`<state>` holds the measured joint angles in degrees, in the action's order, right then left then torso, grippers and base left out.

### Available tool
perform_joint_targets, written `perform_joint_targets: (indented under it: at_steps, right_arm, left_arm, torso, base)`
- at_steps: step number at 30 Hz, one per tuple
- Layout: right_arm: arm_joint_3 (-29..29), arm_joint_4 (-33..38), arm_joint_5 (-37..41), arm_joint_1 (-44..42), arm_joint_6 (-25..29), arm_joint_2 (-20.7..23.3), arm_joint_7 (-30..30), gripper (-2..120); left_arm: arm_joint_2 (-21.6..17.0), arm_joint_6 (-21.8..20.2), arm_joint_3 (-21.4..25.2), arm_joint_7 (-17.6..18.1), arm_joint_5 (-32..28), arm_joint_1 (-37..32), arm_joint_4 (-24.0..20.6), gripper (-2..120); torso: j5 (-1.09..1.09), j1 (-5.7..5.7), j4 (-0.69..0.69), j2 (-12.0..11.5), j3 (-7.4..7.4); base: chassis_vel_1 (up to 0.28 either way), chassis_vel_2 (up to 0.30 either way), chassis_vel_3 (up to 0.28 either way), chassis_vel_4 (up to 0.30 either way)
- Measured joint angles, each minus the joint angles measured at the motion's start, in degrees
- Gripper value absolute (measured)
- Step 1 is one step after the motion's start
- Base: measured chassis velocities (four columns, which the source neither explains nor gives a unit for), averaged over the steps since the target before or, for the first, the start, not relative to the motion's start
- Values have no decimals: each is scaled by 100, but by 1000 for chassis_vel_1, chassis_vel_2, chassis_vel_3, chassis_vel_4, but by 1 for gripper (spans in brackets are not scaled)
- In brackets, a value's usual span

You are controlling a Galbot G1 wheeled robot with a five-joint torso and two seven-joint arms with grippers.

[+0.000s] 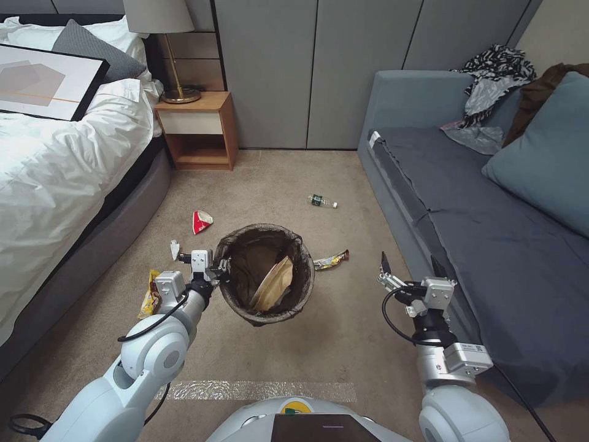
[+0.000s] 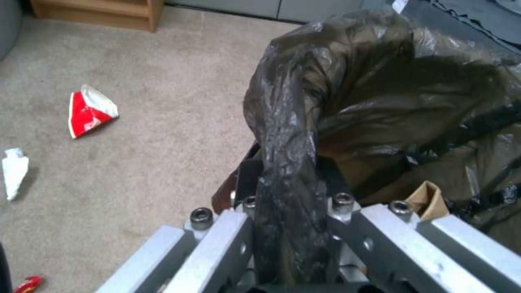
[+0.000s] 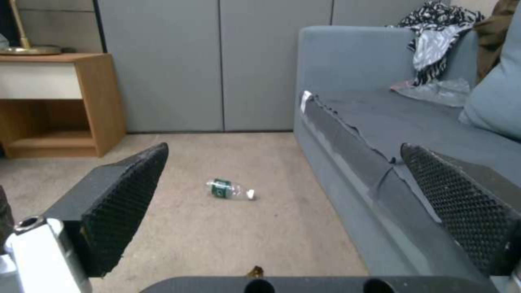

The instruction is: Pick up the trash bin, then pick up the garbage from the floor and place it into the trash bin.

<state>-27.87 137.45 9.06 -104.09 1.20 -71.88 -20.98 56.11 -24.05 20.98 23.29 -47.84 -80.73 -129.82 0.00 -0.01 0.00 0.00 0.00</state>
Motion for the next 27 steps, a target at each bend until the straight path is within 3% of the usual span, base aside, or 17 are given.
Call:
perform_joint_targets:
  at_steps: [9,27]
  right_arm:
    - [-28,-23,45,77,1,56,-15,100]
    - [-89,-20,151,176,-85,173,-57,100]
  left_arm:
    - [20,0,-17,-2,4,21,16,6]
    - [9,-4,-35,-2,11,19,26,6]
  torso:
    - [0,0,0,0,0]
    - [1,0,-1,0,0]
  base:
    - [-26,23,23,-26]
    - [-140,135,141,-135]
